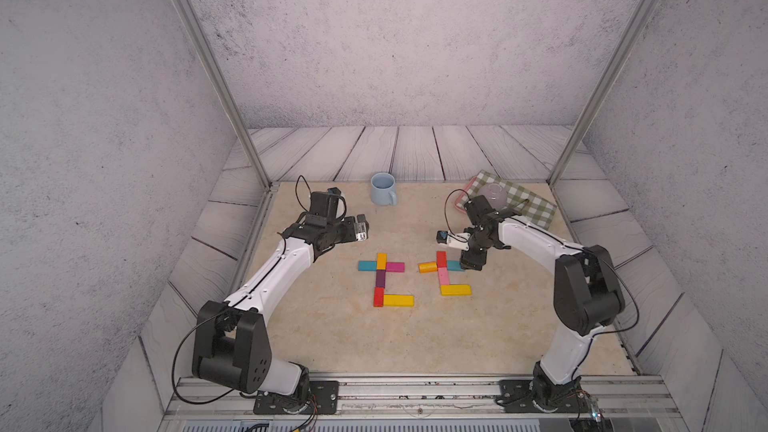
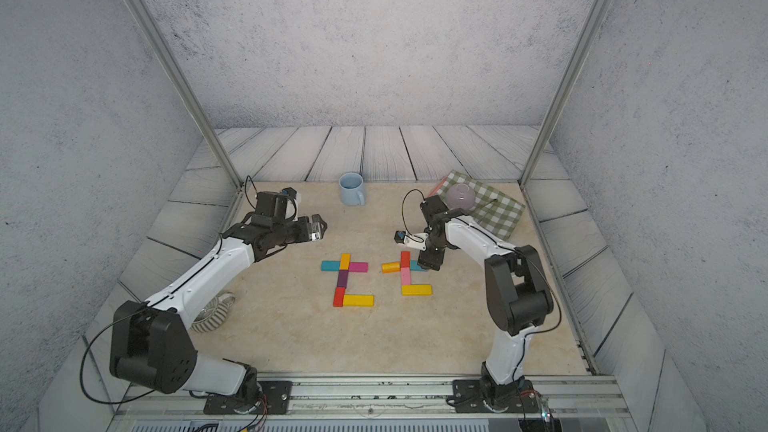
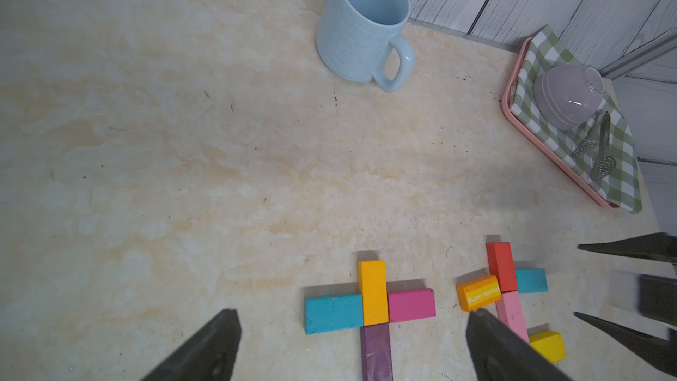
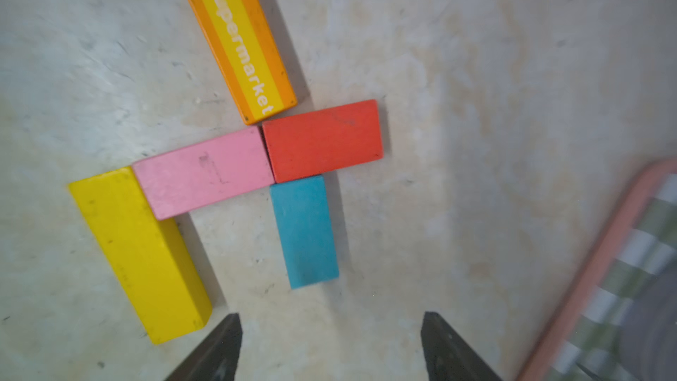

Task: Assemble the letter t with building blocks
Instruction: Adjust the building block at the center of the board, then reset both arms

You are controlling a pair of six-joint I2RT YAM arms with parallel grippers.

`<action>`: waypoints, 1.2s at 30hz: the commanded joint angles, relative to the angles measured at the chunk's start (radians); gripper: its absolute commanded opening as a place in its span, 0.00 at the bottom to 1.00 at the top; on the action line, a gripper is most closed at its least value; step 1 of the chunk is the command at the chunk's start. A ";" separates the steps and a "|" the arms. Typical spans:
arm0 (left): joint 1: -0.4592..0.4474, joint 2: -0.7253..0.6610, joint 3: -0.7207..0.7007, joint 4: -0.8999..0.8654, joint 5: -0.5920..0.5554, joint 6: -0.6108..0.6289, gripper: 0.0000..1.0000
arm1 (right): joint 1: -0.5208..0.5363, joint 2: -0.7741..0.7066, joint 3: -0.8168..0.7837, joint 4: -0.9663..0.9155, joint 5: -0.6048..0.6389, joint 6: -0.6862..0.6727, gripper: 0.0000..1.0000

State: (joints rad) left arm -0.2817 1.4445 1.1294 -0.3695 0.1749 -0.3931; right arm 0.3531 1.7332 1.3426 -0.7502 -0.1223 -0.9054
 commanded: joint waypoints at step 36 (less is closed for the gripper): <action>0.274 -0.079 -0.694 0.966 -0.527 0.211 1.00 | -0.337 -0.204 -0.908 1.519 0.212 0.958 0.99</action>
State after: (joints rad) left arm -0.0223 1.3560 0.4591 0.3401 -0.4438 -0.2966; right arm 0.0219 1.5425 0.4339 0.7288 0.0891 0.0498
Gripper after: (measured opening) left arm 0.993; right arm 0.988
